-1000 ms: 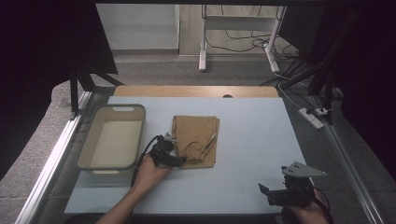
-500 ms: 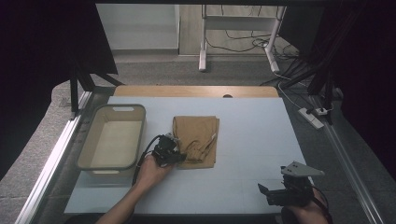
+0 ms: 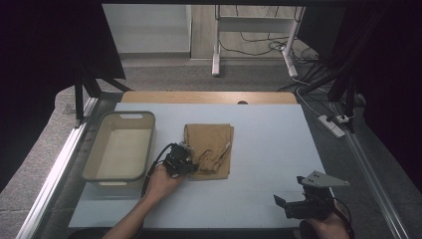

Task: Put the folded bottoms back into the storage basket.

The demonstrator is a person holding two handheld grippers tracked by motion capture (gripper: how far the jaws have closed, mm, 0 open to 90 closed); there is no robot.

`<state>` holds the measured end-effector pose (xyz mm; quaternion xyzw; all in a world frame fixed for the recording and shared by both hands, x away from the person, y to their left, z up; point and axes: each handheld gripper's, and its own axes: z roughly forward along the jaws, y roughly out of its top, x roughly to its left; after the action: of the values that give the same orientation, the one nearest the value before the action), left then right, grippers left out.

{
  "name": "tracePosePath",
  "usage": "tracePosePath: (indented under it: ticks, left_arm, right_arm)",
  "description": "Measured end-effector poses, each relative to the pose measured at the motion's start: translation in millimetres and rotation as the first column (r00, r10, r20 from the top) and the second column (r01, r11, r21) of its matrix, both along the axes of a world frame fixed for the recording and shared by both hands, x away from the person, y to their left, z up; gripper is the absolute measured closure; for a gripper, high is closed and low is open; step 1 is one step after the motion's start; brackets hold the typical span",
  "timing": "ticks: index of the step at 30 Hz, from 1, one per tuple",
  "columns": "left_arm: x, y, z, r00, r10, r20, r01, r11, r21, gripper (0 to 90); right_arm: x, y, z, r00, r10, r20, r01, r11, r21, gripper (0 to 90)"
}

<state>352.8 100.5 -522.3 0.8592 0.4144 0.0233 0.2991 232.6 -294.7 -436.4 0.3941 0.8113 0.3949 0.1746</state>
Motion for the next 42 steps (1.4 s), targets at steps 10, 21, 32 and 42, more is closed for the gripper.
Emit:
tracePosePath:
  ticks: [10,21,32,42]
  left_arm:
    - [-0.7,0.7,-0.8,0.9998,-0.011,0.015,0.011,0.9999,-0.001,76.9]
    - [-0.3,1.9,-1.4,0.9998,-0.014,0.013,0.014,0.9999,-0.007,76.5]
    - [-0.3,1.9,-1.4,0.9998,-0.017,0.014,0.017,0.9998,-0.007,76.3]
    - [0.3,2.4,-1.6,0.9998,-0.018,0.009,0.018,0.9998,-0.011,76.2]
  right_arm:
    - [3.8,12.2,6.9,0.9957,0.051,0.078,-0.047,0.998,-0.044,0.4]
    - [9.6,21.6,10.4,0.9940,0.050,0.097,-0.054,0.998,0.034,0.3]
    - [18.4,40.0,13.6,0.9926,0.091,0.080,-0.095,0.994,0.045,0.0]
    - [33.0,57.0,17.6,0.9902,0.128,0.055,-0.132,0.989,0.066,0.0]
